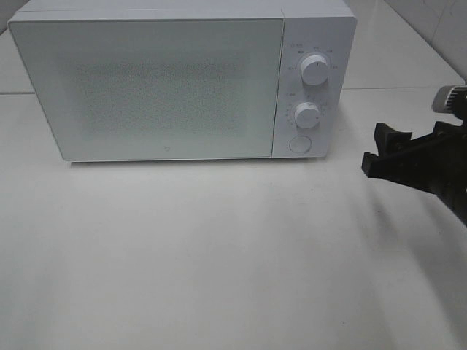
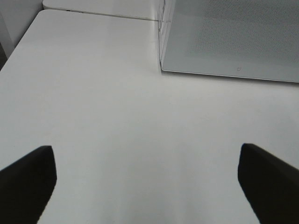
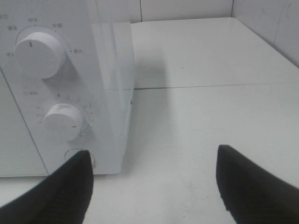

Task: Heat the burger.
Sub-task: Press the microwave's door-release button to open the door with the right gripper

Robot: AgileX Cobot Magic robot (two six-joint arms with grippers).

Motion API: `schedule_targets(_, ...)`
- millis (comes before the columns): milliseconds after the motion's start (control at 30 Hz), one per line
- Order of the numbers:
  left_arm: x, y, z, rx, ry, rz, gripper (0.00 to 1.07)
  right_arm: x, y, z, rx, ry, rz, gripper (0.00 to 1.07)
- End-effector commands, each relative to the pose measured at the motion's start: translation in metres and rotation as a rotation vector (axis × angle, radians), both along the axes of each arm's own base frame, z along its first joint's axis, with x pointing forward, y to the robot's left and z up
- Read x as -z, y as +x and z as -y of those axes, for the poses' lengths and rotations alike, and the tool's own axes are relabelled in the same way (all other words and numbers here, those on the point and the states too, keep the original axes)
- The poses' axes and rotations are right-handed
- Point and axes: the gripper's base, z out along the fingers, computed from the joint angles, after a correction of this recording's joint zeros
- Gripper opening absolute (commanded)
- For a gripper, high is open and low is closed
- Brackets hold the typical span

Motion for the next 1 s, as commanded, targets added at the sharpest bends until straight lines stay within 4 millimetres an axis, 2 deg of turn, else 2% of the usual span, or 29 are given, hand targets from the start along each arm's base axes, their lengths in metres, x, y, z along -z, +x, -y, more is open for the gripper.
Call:
schedule_targets(33, 0.0, -0.002, 0.0, -0.001, -0.009, 0.027, 0.98, 0.007, -0.006, -0.015, -0.003, -0.01, 0.0, 0.71)
schedule_targets(333, 0.0, -0.002, 0.0, -0.001, -0.009, 0.027, 0.98, 0.02, -0.019, -0.039, -0.003, -0.023, -0.023, 0.71)
schedule_targets(533, 0.0, -0.002, 0.0, -0.001, -0.009, 0.027, 0.98, 0.02, -0.018, -0.052, 0.0, -0.003, -0.025, 0.71)
schedule_targets(600, 0.0, -0.002, 0.0, -0.001, -0.009, 0.027, 0.98, 0.016, -0.016, -0.063, -0.029, 0.014, -0.009, 0.71)
schedule_targets(867, 0.0, -0.002, 0.0, -0.001, -0.009, 0.027, 0.98, 0.014, -0.015, -0.066, -0.032, 0.038, -0.001, 0.71)
schedule_targets(1000, 0.0, -0.002, 0.0, -0.001, -0.009, 0.027, 0.98, 0.014, -0.015, -0.066, -0.003, 0.159, -0.005, 0.68)
